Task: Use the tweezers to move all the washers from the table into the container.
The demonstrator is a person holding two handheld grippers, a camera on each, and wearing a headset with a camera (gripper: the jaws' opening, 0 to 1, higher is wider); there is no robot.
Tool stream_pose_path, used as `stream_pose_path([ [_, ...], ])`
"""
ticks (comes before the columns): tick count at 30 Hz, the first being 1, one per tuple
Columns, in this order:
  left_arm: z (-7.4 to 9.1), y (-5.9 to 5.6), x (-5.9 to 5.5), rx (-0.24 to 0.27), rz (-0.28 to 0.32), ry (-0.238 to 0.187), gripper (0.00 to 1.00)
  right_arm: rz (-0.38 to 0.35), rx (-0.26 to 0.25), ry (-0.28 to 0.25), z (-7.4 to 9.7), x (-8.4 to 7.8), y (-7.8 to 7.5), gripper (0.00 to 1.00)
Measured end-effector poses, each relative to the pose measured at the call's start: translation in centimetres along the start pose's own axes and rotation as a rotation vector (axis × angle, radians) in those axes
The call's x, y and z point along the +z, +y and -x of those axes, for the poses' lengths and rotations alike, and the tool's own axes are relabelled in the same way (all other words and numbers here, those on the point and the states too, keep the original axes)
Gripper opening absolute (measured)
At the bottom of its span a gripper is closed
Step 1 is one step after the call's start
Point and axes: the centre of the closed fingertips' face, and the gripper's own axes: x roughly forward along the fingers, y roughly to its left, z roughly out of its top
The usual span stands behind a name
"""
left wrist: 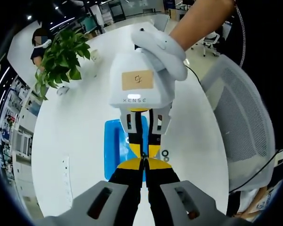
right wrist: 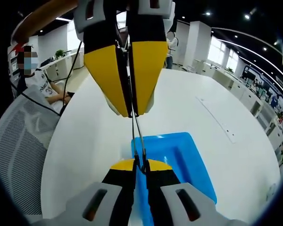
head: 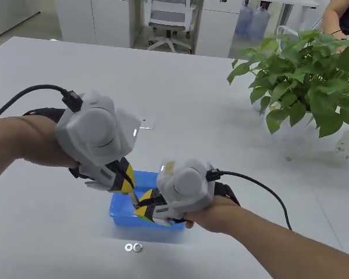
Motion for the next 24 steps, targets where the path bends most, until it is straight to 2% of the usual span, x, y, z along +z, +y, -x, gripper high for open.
stream_pose_path([
  [10, -1.0, 1.3, -0.9, 0.005, 0.002, 0.006, 0.05, -0.041, -0.01, -0.005, -1.0, -0.7, -1.4, 0.09],
  [24, -2.3, 2.0, -2.3, -0.011, 0.019, 0.013, 0.05, -0.067, 0.012, 0.006, -2.8, -1.5, -2.2, 0.09],
])
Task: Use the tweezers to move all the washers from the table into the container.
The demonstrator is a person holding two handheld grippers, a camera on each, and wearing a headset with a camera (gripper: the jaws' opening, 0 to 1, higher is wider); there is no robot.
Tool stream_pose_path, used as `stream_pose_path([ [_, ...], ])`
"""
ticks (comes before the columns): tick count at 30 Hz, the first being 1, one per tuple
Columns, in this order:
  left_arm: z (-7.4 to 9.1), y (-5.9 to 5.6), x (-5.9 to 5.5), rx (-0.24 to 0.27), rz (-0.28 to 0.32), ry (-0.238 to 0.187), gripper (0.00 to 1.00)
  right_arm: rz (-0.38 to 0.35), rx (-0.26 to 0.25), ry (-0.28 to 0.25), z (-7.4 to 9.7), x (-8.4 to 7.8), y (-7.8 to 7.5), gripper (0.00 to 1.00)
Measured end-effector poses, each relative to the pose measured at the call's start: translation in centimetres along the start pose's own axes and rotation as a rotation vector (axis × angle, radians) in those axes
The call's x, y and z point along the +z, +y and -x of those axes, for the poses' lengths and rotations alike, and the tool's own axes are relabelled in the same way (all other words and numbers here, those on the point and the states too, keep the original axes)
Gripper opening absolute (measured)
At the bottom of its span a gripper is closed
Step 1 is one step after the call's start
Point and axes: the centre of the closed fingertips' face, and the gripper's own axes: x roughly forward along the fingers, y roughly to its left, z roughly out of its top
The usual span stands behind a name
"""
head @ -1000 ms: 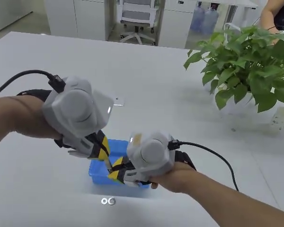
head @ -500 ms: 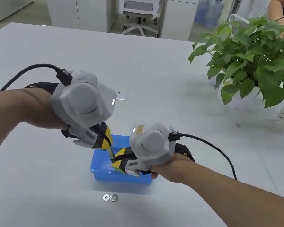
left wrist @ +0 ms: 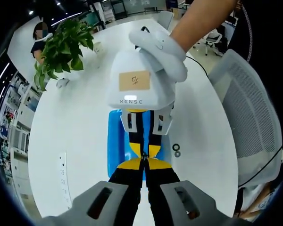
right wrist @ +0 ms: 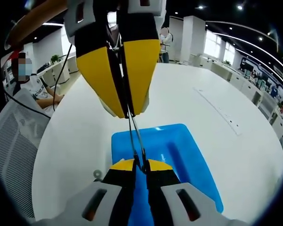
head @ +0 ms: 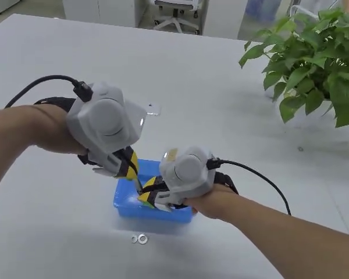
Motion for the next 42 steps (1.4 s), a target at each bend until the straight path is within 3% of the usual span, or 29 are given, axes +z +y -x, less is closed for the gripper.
stream_pose_path([
  [24, -1.4, 1.1, -0.9, -0.02, 0.003, 0.015, 0.05, 0.008, 0.034, 0.039, -1.4, -1.0, -1.2, 0.1],
  [42, 0.0, 0.7, 0.4, -0.006, -0.006, 0.005, 0.05, 0.029, 0.012, 0.012, 0.3, 0.0, -0.7, 0.11],
])
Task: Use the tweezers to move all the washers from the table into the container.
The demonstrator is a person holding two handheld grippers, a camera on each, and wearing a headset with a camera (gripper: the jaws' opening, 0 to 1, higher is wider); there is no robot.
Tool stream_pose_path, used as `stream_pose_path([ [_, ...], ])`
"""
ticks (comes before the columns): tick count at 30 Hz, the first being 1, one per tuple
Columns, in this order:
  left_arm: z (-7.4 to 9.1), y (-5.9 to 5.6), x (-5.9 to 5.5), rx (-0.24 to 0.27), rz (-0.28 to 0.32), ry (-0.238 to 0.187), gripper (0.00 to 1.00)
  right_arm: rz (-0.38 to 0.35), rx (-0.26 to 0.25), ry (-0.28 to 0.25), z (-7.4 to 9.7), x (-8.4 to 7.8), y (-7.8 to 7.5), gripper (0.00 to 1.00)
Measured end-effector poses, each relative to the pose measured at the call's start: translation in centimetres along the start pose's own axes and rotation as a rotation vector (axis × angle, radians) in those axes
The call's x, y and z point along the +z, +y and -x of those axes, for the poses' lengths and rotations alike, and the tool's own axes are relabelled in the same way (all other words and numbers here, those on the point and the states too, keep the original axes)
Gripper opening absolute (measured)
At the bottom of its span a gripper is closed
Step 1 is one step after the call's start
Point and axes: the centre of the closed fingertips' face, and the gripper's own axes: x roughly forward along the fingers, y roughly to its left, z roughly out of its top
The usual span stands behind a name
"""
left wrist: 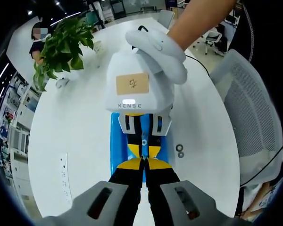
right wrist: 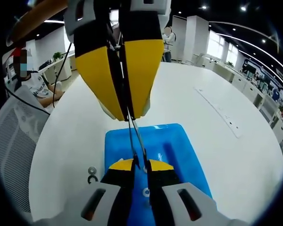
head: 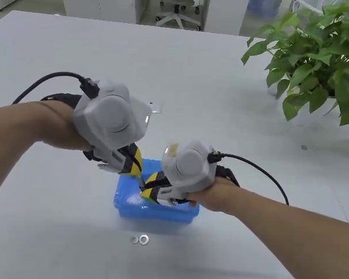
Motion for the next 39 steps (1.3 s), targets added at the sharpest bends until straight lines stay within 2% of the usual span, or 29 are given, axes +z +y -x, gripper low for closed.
stream_pose_path([
  [17, 1.4, -1.0, 2.0, 0.01, -0.024, -0.008, 0.05, 0.035, -0.025, -0.044, 2.0, 1.6, 1.1, 0.12],
  [27, 2.1, -2.1, 2.5, 0.013, -0.026, -0.007, 0.05, 0.049, -0.031, -0.06, 2.8, 2.2, 2.2, 0.12],
  [39, 2.7, -3.7, 2.6, 0.018, -0.022, -0.006, 0.05, 0.072, -0.021, -0.071, 3.1, 2.8, 4.0, 0.12],
])
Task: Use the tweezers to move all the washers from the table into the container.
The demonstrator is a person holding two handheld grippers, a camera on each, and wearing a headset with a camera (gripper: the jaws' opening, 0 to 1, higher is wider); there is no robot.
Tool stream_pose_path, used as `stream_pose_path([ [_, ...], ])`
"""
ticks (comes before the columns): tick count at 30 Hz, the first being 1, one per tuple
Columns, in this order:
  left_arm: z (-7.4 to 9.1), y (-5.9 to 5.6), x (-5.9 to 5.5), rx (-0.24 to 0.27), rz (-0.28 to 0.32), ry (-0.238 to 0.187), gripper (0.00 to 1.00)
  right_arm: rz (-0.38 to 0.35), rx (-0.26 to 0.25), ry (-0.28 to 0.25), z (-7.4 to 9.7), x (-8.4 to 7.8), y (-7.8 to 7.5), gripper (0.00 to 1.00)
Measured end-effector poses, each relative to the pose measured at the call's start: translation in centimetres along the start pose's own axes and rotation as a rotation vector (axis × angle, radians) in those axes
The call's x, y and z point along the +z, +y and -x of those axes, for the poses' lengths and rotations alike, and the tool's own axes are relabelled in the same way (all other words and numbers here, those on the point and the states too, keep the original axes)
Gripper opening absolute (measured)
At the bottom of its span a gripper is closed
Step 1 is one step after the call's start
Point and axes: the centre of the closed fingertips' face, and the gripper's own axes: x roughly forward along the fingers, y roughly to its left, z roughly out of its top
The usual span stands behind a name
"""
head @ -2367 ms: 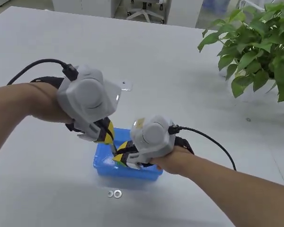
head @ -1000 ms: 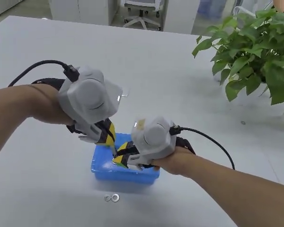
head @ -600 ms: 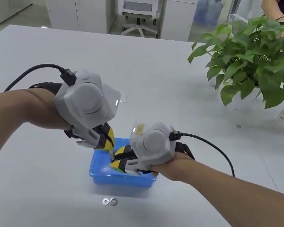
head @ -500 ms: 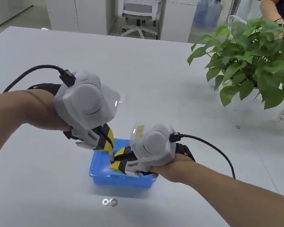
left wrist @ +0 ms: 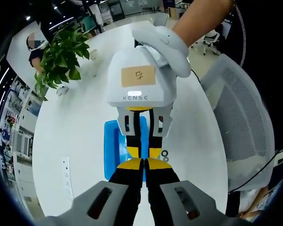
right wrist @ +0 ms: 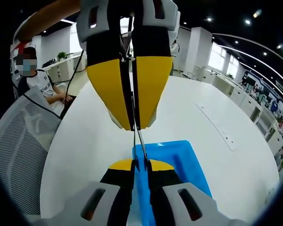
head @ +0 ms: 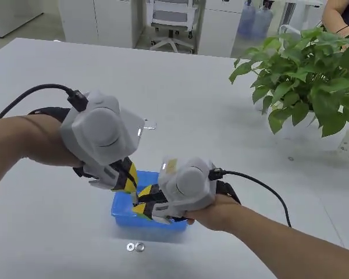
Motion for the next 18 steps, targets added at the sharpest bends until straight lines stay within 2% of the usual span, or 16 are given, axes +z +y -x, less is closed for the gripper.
stream_pose_path([
  [8, 0.0, -1.3, 0.0, -0.003, 0.006, -0.001, 0.05, 0.012, 0.012, -0.001, -0.1, 0.0, 1.4, 0.12],
  [18, -0.5, -2.4, -0.4, -0.015, 0.017, 0.0, 0.05, 0.01, 0.027, 0.004, -0.6, -0.6, 2.6, 0.12],
])
